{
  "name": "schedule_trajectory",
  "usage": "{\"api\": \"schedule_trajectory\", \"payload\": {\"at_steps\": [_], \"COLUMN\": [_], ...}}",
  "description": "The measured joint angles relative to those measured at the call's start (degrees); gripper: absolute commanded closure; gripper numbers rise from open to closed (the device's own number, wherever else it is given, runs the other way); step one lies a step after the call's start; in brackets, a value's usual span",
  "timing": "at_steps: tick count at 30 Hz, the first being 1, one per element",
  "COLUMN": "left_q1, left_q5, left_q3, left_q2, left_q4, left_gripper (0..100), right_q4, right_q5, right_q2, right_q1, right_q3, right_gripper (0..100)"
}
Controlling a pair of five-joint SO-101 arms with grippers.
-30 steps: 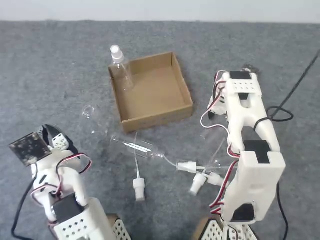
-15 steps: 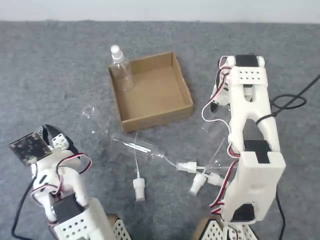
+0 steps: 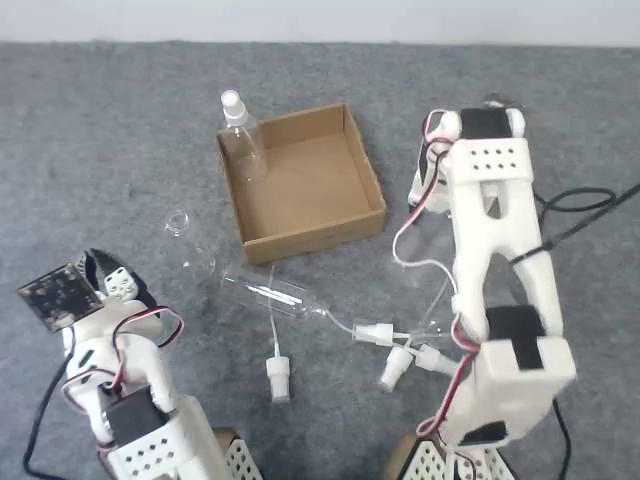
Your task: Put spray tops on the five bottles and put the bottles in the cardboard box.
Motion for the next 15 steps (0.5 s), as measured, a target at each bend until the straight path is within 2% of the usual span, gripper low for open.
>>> {"api": "schedule_trajectory", "payload": {"at_steps": [6,10,15], "left_q1": [0.00,0.00,0.00], "left_q5": [0.00,-4.92,-6.07], "left_q3": [0.00,0.00,0.00], "left_q2": [0.00,0.00,0.00], "left_q4": [0.00,0.00,0.00], "left_gripper": [98,98,98], "right_q4": [0.00,0.00,0.00], "right_q5": [0.00,0.00,0.00], "right_q2": [-5.19,-7.38,-10.99], "right_q1": [-0.97,-0.88,-1.14], "right_q3": [3.60,3.69,7.47], "right_gripper": [99.2,99.2,99.2]}}
